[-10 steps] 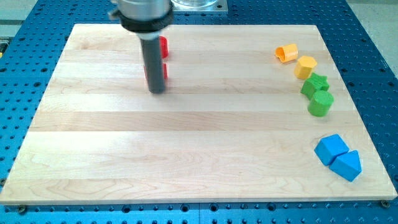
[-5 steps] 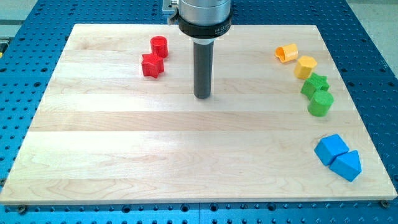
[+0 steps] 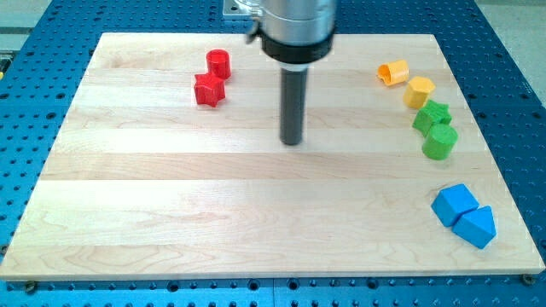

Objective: Move green circle below red star

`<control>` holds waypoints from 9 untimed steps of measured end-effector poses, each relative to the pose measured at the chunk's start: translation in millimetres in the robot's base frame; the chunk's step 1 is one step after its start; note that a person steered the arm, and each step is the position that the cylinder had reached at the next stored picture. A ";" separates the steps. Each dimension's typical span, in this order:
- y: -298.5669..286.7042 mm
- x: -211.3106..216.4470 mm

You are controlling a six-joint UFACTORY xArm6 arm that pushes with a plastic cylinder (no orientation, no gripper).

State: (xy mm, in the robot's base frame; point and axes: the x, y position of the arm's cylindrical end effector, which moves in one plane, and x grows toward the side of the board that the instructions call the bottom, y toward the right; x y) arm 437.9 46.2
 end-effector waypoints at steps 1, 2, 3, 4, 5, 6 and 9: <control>45.4 5.4; 73.3 16.9; 146.2 58.6; 213.2 58.8; 216.0 22.4; 148.0 17.2; -5.6 -67.8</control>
State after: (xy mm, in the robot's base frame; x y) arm 370.1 40.6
